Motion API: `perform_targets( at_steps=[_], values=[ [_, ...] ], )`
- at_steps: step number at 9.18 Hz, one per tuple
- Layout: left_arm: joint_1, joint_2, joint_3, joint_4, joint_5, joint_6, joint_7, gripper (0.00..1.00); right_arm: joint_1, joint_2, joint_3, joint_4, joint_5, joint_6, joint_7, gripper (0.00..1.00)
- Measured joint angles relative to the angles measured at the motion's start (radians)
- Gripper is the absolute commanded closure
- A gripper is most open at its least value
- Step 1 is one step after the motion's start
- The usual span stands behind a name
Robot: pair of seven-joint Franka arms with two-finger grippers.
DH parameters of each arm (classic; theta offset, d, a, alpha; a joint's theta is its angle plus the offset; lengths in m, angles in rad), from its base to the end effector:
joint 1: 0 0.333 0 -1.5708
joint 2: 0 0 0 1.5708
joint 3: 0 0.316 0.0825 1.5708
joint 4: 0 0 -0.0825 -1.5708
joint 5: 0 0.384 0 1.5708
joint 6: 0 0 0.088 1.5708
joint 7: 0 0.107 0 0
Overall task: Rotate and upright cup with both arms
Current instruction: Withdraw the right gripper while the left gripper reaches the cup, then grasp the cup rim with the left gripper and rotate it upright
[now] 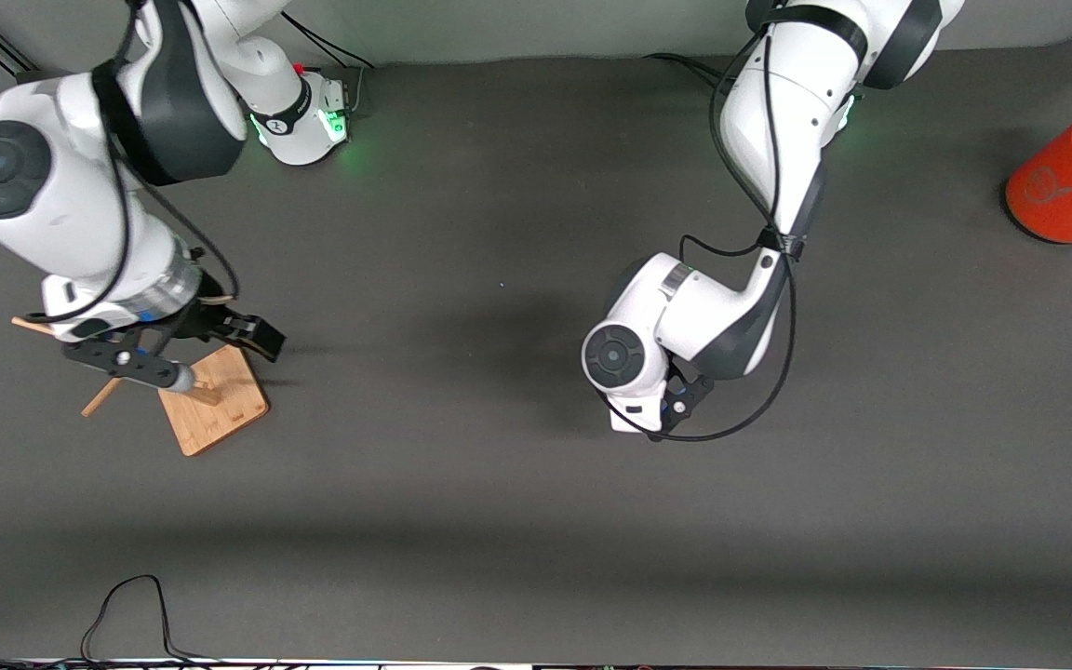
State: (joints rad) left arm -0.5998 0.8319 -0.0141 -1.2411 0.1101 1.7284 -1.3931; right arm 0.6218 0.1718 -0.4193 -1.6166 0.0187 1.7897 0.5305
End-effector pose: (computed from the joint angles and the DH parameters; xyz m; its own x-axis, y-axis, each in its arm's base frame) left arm 0.5894 -0.4002 0.2423 0.7374 0.6750 0.0248 0.6393 -0.6856 -0.3483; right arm 0.5970 0.1416 0.5294 0.9468 -0.3192 0.0399 -0.3206 -0.9465 0.0361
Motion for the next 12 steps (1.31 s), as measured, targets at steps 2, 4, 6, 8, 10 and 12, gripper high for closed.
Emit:
perform_targets(
  at_steps=[2,4,6,8,10,12],
  values=[
    [-0.031,0.016,0.0,0.006,0.018,-0.033,-0.016,0.33,-0.097,-0.044,0.047,-0.013,0.0,-0.035,-0.052,0.0],
    [-0.056,0.024,0.0,0.008,0.021,-0.077,-0.019,1.0,-0.327,-0.137,0.22,-0.075,-0.001,-0.056,-0.16,0.0],
    [-0.067,0.028,0.0,0.008,0.022,-0.111,-0.019,1.0,-0.584,-0.215,0.42,-0.136,-0.001,-0.065,-0.278,0.0],
    [-0.066,0.027,0.001,0.027,0.026,-0.163,-0.018,1.0,-0.735,-0.223,0.567,-0.141,0.0,-0.063,-0.35,0.0],
    [-0.067,0.027,0.001,0.063,0.024,-0.207,-0.01,1.0,-0.736,-0.222,0.595,-0.141,0.0,-0.058,-0.356,0.0],
    [-0.067,0.024,-0.008,0.124,0.017,-0.247,-0.004,1.0,-0.737,-0.221,0.599,-0.141,0.008,-0.051,-0.356,0.0]
  ],
)
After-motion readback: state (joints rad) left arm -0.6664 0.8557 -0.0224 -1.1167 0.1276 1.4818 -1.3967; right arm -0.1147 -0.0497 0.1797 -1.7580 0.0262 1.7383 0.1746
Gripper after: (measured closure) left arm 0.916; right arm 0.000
